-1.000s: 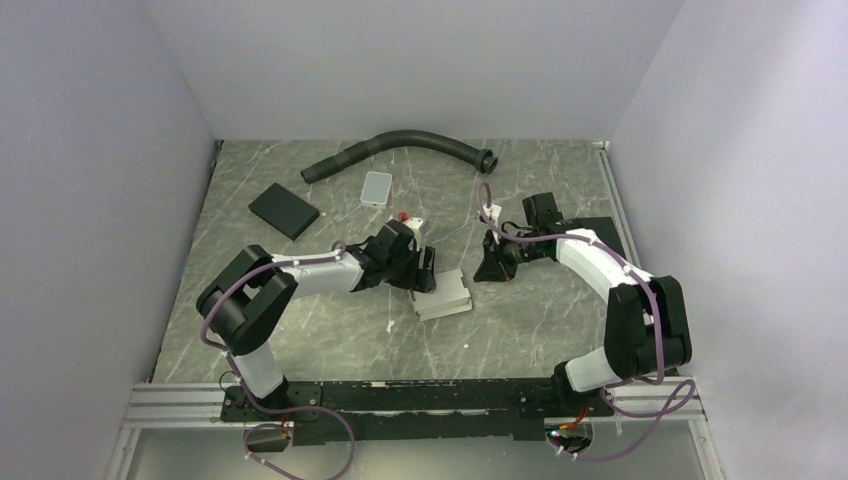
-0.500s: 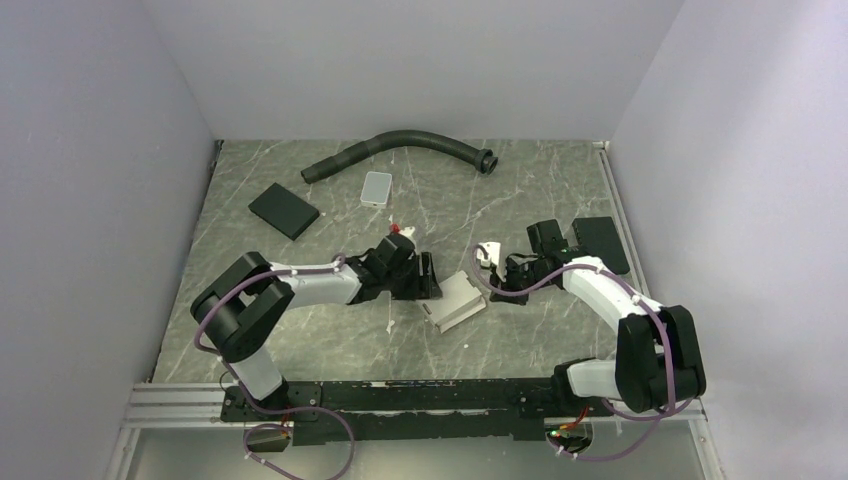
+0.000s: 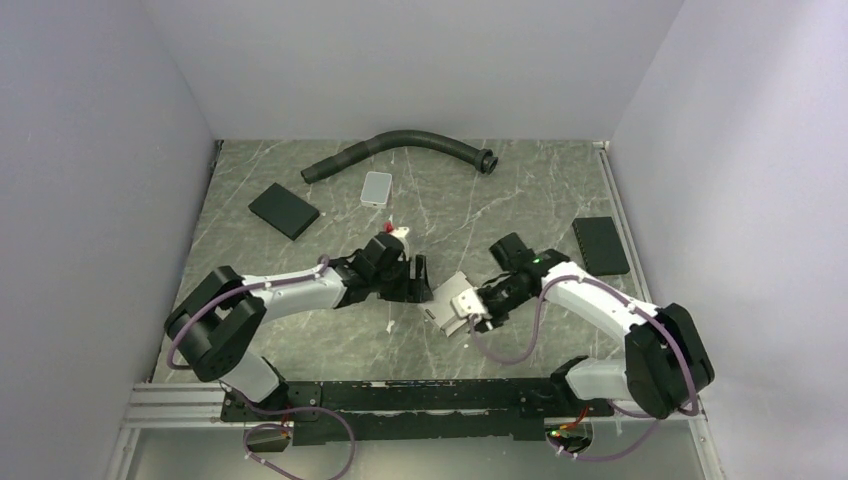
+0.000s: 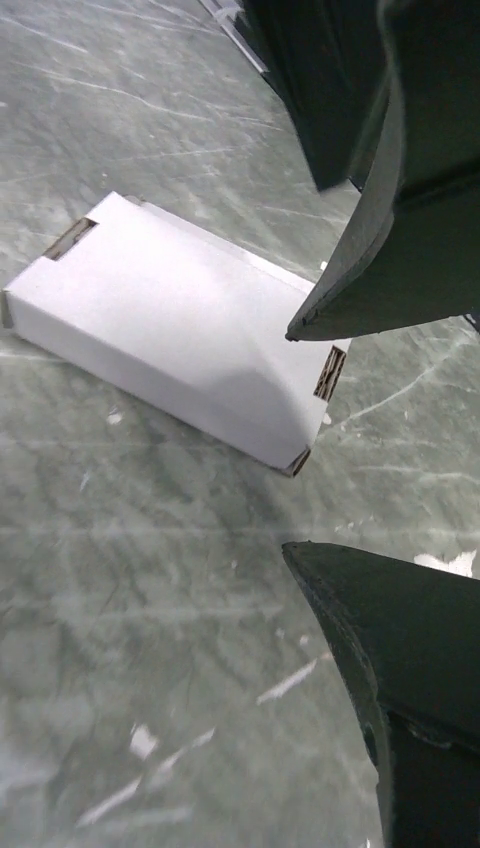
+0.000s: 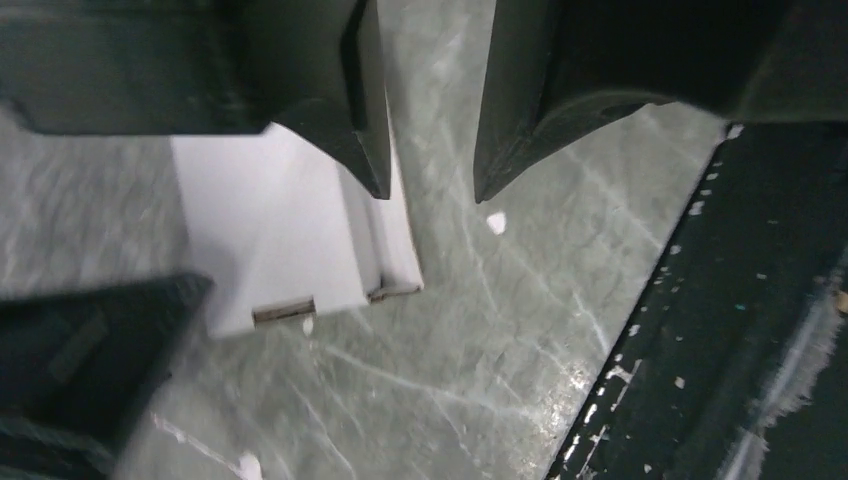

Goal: Fold the paper box
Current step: Close the paper box at the center of the board.

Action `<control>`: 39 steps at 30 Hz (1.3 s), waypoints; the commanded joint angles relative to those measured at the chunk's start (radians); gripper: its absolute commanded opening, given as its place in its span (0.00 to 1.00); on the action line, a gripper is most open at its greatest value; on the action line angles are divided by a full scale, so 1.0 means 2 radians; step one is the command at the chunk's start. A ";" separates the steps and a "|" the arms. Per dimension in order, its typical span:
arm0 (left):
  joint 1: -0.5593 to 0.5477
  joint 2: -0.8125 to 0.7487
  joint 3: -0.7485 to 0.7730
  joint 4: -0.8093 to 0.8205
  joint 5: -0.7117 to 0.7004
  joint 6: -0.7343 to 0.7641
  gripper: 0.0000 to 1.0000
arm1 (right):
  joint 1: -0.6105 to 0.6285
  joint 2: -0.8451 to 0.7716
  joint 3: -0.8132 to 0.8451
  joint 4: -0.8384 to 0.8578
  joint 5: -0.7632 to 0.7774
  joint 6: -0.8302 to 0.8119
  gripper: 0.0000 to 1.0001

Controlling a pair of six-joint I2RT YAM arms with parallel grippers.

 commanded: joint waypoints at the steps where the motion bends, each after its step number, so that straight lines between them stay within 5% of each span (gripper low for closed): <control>1: 0.032 -0.034 -0.014 0.011 0.024 0.077 0.80 | 0.085 -0.012 -0.007 0.139 0.096 0.082 0.45; 9: 0.073 0.034 -0.007 0.121 0.159 0.098 0.79 | 0.169 -0.022 -0.044 0.213 0.206 0.089 0.80; 22: 0.073 0.106 -0.010 0.151 0.195 0.072 0.68 | 0.206 -0.024 -0.100 0.303 0.270 0.099 0.81; 39: 0.066 0.127 -0.046 0.178 0.199 0.044 0.59 | 0.238 0.005 -0.108 0.361 0.280 0.156 0.71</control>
